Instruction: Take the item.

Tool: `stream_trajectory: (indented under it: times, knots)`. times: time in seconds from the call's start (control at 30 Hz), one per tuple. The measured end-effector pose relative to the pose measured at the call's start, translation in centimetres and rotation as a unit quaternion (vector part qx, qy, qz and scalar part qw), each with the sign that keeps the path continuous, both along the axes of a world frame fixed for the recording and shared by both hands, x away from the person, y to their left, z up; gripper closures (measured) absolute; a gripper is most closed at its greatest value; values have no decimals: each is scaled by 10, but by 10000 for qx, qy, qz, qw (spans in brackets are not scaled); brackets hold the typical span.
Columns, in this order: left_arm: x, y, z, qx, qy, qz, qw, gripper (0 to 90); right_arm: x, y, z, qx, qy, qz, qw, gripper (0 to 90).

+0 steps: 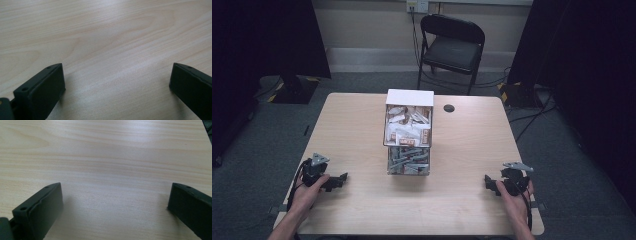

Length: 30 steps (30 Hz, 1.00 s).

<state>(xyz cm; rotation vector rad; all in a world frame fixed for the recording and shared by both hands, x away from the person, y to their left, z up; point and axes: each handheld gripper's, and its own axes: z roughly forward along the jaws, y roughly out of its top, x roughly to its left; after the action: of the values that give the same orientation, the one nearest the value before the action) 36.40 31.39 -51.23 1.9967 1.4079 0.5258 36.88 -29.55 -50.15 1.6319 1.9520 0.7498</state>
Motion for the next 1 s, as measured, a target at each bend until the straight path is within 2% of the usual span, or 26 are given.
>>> stream_trajectory:
  times: [0.17, 0.33, 0.37, 0.53, 0.77, 1.0]
  knots:
    - [0, 0, 0, -1, 1, 0, 10000, 0, 0, 0, 0, 1, -5, -4, 10000, 0]
    - [0, 0, 0, 2, -1, 0, 10000, 0, -2, 1, 3, 41, -26, 98, 9999, 88]
    - [0, 0, 0, 1, -1, -1, 10000, 0, -3, 2, 4, 60, -46, 85, 9999, 154]
    - [0, 0, 0, 1, -2, 1, 10000, 0, -3, 2, 7, 107, -49, 100, 9999, 157]
    - [0, 0, 0, 1, -1, 0, 10000, 0, -5, 4, 14, 378, -146, 213, 9990, 210]
    - [0, 0, 0, -1, 2, -3, 10000, 0, -9, 10, 23, 647, -352, 565, 9957, 290]
